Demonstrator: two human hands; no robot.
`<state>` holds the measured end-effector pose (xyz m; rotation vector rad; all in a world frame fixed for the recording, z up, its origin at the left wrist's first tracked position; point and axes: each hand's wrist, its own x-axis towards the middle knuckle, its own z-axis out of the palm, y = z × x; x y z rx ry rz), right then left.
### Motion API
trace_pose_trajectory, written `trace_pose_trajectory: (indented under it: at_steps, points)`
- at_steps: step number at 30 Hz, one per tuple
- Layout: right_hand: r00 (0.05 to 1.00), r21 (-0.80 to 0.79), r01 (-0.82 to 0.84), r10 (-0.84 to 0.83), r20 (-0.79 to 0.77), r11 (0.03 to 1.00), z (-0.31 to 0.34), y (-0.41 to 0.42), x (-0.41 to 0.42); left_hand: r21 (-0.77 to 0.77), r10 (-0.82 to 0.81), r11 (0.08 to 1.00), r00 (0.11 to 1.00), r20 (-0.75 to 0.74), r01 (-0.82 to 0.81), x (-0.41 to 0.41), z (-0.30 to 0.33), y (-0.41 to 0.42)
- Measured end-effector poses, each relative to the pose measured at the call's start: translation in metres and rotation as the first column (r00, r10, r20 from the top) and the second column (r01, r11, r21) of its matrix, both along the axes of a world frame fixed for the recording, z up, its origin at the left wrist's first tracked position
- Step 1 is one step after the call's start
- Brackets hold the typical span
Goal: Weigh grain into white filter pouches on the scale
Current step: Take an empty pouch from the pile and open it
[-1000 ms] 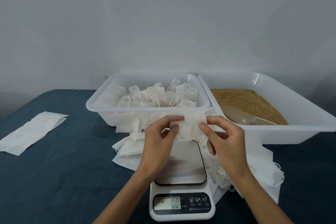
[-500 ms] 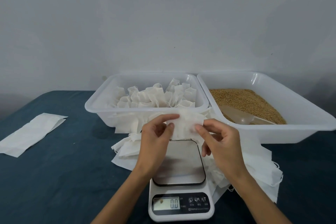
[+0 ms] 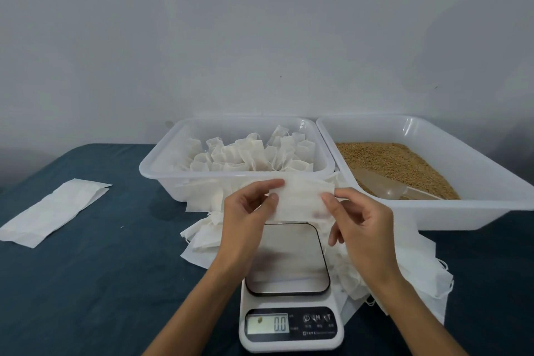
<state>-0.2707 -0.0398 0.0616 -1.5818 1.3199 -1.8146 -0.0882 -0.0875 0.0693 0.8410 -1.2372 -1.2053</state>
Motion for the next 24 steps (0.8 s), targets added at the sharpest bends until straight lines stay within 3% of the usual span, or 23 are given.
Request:
trace_pose_trajectory:
  at_steps: [6, 11, 15, 18, 21, 24]
  points:
    - [0.982, 0.029, -0.168, 0.170, -0.087, 0.985, 0.001, 0.001, 0.005, -0.006, -0.037, 0.999, 0.999, 0.003, 0.037, -0.002, 0.000, 0.001]
    - [0.995, -0.015, -0.072, 0.070, -0.065, 0.997, 0.001, 0.001, 0.000, 0.059, -0.033, 0.998, 0.999, -0.039, 0.035, 0.002, -0.002, -0.004]
    - [0.972, -0.015, -0.140, 0.135, -0.195, 0.990, 0.005, 0.000, 0.001, 0.063, -0.108, 0.992, 0.994, -0.005, 0.108, 0.001, -0.003, -0.003]
    - [0.967, -0.024, -0.091, 0.082, -0.242, 0.996, 0.004, -0.001, -0.001, 0.081, -0.125, 0.989, 0.992, -0.022, 0.127, 0.002, -0.003, -0.004]
    - [0.967, -0.120, -0.055, 0.024, -0.253, 0.991, 0.005, 0.000, -0.003, 0.108, -0.114, 0.988, 0.993, -0.007, 0.114, 0.005, -0.005, -0.008]
    - [0.931, -0.215, -0.076, -0.009, -0.366, 0.974, 0.009, 0.001, -0.002, 0.128, -0.144, 0.982, 0.988, 0.052, 0.137, 0.006, -0.006, -0.009]
